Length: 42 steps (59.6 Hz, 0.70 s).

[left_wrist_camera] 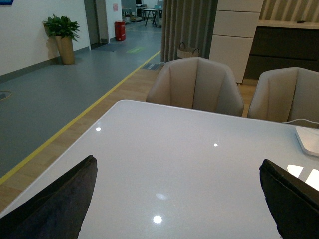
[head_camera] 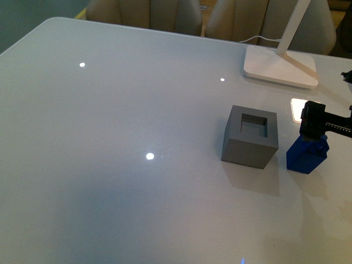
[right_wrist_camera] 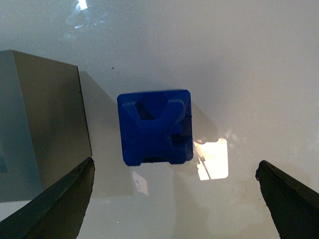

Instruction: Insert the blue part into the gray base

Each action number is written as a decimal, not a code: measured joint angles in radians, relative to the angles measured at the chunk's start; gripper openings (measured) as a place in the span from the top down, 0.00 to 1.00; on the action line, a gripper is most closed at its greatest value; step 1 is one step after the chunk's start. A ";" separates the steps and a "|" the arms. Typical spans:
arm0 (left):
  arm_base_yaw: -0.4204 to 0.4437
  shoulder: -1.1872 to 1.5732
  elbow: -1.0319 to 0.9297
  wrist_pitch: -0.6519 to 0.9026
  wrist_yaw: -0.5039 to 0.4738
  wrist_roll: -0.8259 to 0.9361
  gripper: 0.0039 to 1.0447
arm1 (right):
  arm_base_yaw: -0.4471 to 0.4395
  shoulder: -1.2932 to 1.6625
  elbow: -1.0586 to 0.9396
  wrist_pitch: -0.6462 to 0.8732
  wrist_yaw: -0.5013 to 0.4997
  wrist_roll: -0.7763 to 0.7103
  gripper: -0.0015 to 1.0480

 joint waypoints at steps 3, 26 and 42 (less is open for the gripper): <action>0.000 0.000 0.000 0.000 0.000 0.000 0.07 | 0.002 0.023 0.017 0.000 0.000 0.003 0.09; 0.000 0.000 0.000 0.000 0.000 0.000 0.07 | 0.022 0.144 0.119 -0.018 0.025 0.028 0.09; 0.000 0.000 0.000 0.000 0.000 0.000 0.07 | 0.032 0.175 0.138 -0.026 0.042 0.037 0.36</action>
